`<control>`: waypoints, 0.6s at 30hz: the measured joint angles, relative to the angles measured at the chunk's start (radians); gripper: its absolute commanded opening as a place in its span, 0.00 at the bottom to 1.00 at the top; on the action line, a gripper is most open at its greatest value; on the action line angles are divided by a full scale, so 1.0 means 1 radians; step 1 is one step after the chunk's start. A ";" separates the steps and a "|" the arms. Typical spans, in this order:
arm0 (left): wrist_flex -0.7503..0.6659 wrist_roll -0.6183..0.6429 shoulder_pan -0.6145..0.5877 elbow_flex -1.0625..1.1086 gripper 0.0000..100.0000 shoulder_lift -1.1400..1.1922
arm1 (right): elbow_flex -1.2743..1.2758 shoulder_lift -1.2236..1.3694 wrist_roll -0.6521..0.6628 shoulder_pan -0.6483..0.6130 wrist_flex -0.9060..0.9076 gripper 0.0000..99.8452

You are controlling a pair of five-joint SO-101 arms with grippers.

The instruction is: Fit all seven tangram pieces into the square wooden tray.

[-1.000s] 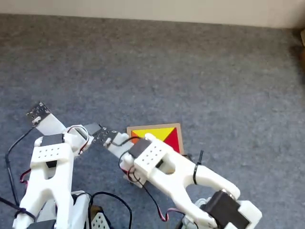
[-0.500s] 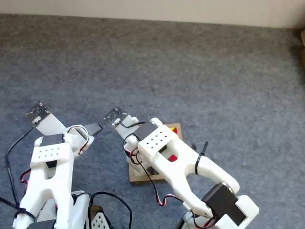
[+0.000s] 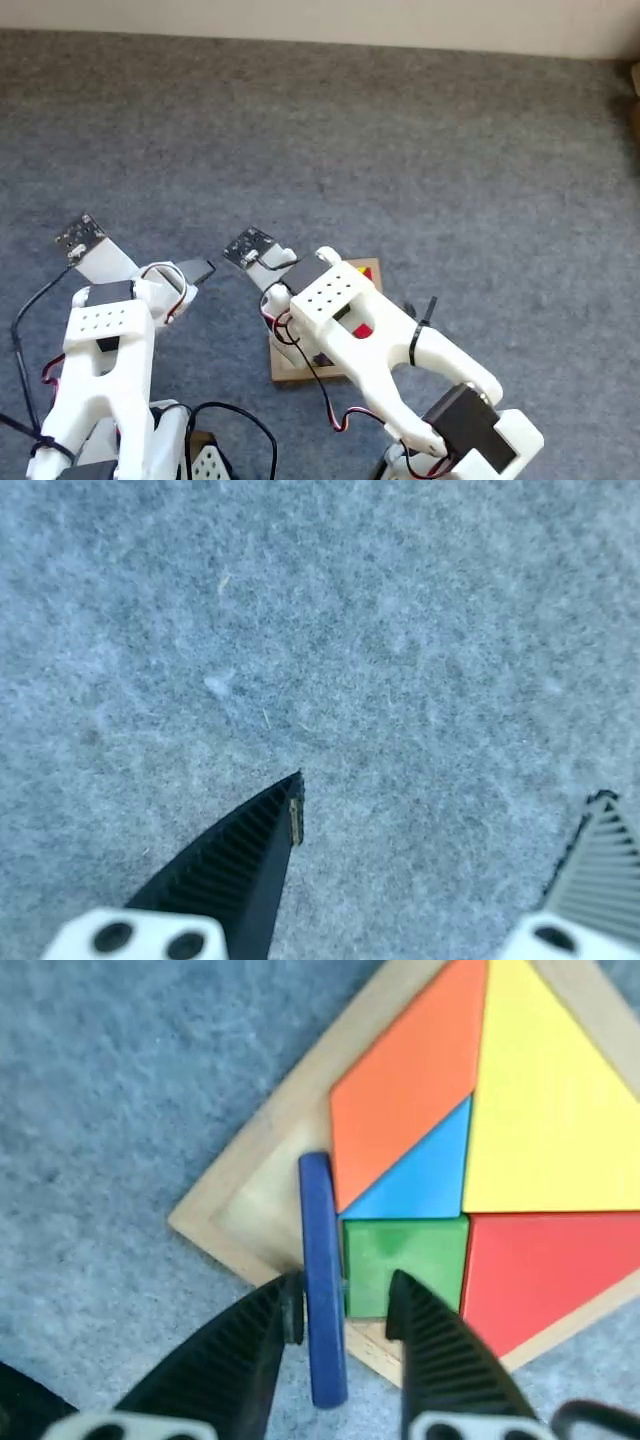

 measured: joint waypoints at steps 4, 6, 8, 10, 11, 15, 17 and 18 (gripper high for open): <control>0.000 0.000 0.000 0.000 0.40 0.000 | 0.000 0.000 0.037 0.000 0.002 0.09; 0.000 0.000 0.000 0.000 0.40 0.000 | 0.000 0.000 0.058 0.000 0.002 0.04; 0.000 0.000 0.000 0.000 0.40 0.000 | 0.000 0.000 0.068 0.000 0.002 0.01; 0.000 0.000 0.000 0.000 0.40 0.000 | 0.000 0.000 0.071 0.000 0.002 0.00; 0.000 0.000 0.000 0.000 0.40 0.000 | -0.002 0.000 0.071 0.003 0.011 0.00; 0.000 0.000 0.000 0.000 0.40 0.000 | -0.037 -0.002 0.071 0.005 0.052 0.00; 0.000 0.000 0.000 0.000 0.40 0.000 | -0.060 -0.020 0.071 0.003 0.058 0.00; 0.000 0.000 0.000 0.000 0.40 0.000 | -0.064 -0.041 0.071 0.003 0.063 0.00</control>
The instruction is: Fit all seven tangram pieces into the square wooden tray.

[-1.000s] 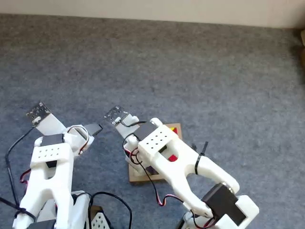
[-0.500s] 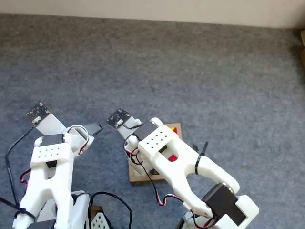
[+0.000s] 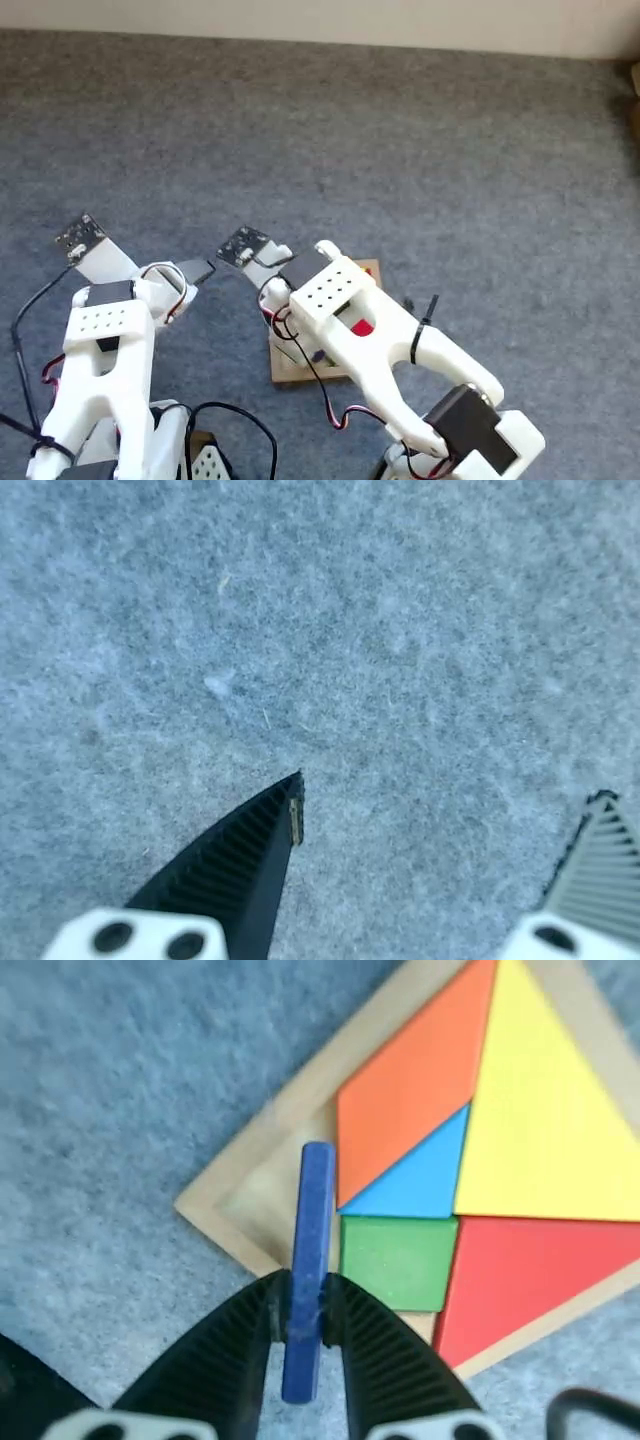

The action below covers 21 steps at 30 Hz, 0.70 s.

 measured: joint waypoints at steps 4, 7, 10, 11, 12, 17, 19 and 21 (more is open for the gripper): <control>0.000 0.000 0.000 0.000 0.40 0.000 | 0.000 -0.112 -0.048 0.000 0.003 0.00; 0.000 0.000 0.000 0.000 0.40 0.000 | 0.014 -0.173 -0.107 -0.002 -0.025 0.00; 0.000 -0.002 0.000 0.000 0.40 0.000 | 0.092 -0.192 -0.144 -0.002 -0.106 0.00; 0.000 -0.002 0.000 0.000 0.40 0.000 | 0.124 -0.192 -0.158 -0.002 -0.137 0.00; 0.000 -0.002 0.000 0.000 0.40 0.000 | 0.158 -0.192 -0.173 -0.002 -0.169 0.00; 0.000 -0.002 0.000 0.000 0.40 0.000 | 0.270 -0.192 -0.253 -0.035 -0.269 0.00; 0.000 -0.002 0.000 0.000 0.40 0.000 | 0.293 -0.192 -0.265 -0.044 -0.302 0.01; 0.000 -0.002 0.000 0.000 0.40 0.000 | 0.304 -0.193 -0.270 -0.051 -0.325 0.01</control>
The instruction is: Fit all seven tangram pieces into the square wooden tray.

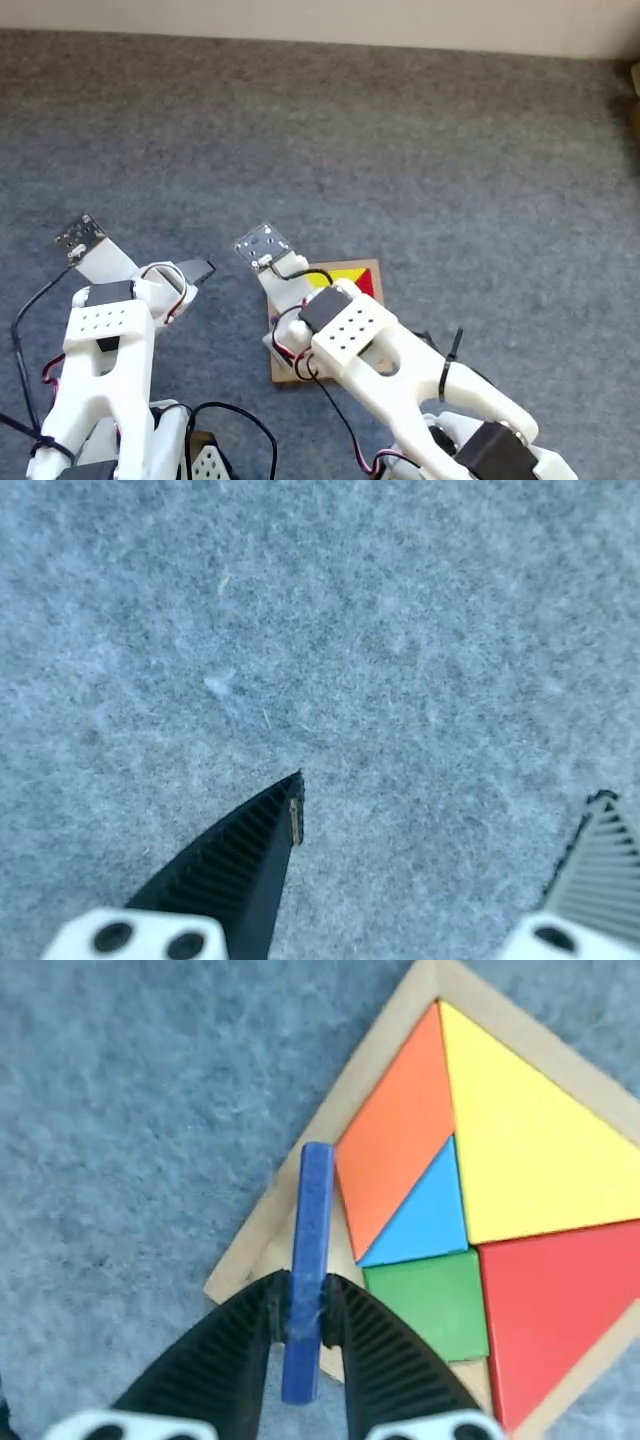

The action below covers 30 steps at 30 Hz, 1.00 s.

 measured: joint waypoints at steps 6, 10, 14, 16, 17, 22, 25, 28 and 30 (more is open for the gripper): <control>0.000 0.000 0.000 0.000 0.40 0.000 | 0.005 0.000 0.000 -0.012 -0.008 0.15; 0.000 0.000 0.000 0.000 0.40 0.000 | 0.008 0.000 0.000 0.002 -0.008 0.15; 0.000 0.000 0.000 0.000 0.40 0.000 | 0.008 0.000 0.000 0.060 -0.008 0.15; 0.000 0.000 0.000 0.000 0.40 0.000 | 0.008 0.000 0.008 0.069 -0.006 0.15; 0.000 0.000 0.000 0.000 0.40 0.000 | 0.008 0.000 0.026 0.069 0.005 0.15; 0.000 0.000 0.000 0.000 0.40 0.000 | 0.008 0.000 0.106 0.060 0.118 0.15; 0.000 0.000 0.000 0.000 0.40 0.000 | 0.008 0.000 0.140 0.051 0.146 0.15; 0.000 0.000 0.000 0.000 0.40 0.000 | 0.008 0.000 0.150 0.051 0.152 0.15; 0.000 0.000 0.000 0.000 0.40 0.000 | 0.008 0.000 0.153 0.051 0.152 0.15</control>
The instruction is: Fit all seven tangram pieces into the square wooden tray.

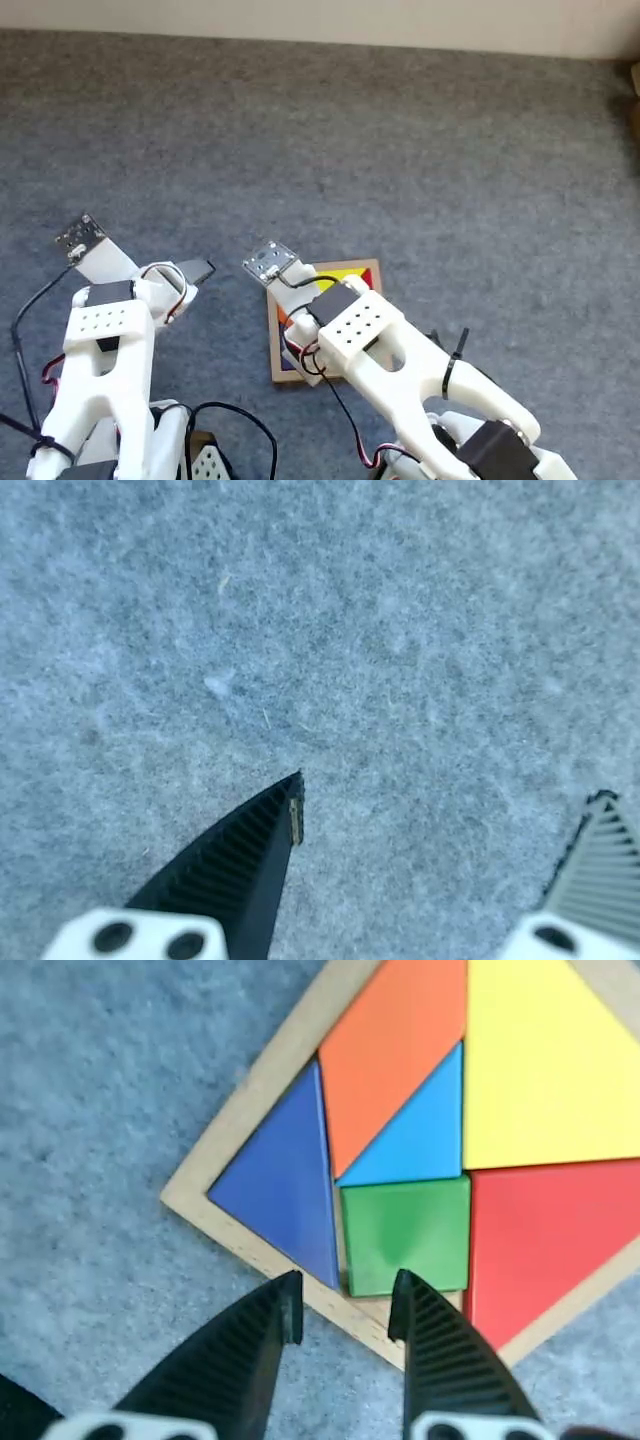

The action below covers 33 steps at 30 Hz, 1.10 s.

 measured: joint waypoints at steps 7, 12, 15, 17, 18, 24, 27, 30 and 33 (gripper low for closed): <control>0.000 0.000 0.000 0.000 0.40 0.000 | 0.000 -0.040 0.002 0.000 0.000 0.04; 0.000 0.000 0.000 0.000 0.40 0.000 | 0.014 -0.249 0.002 0.015 -0.025 0.00; 0.000 0.000 0.000 0.000 0.38 0.000 | 0.064 -0.388 0.002 0.068 -0.052 0.00; 0.000 0.000 0.000 0.000 0.32 -0.006 | 0.101 -0.462 0.002 0.109 -0.091 0.00; 0.000 0.000 0.000 0.000 0.28 -0.021 | 0.120 -0.489 0.002 0.127 -0.114 0.00; 0.000 -0.055 0.000 0.100 0.02 -0.218 | 0.207 -0.575 0.002 0.198 -0.233 0.00; 0.000 -0.107 0.000 0.172 0.02 -0.364 | 0.219 -0.583 0.002 0.198 -0.259 0.00; 0.000 -0.127 -0.002 0.255 0.04 -0.528 | 0.219 -0.583 0.002 0.198 -0.269 0.00; 0.000 -0.127 -0.002 0.342 0.04 -0.701 | 0.219 -0.585 0.002 0.204 -0.272 0.00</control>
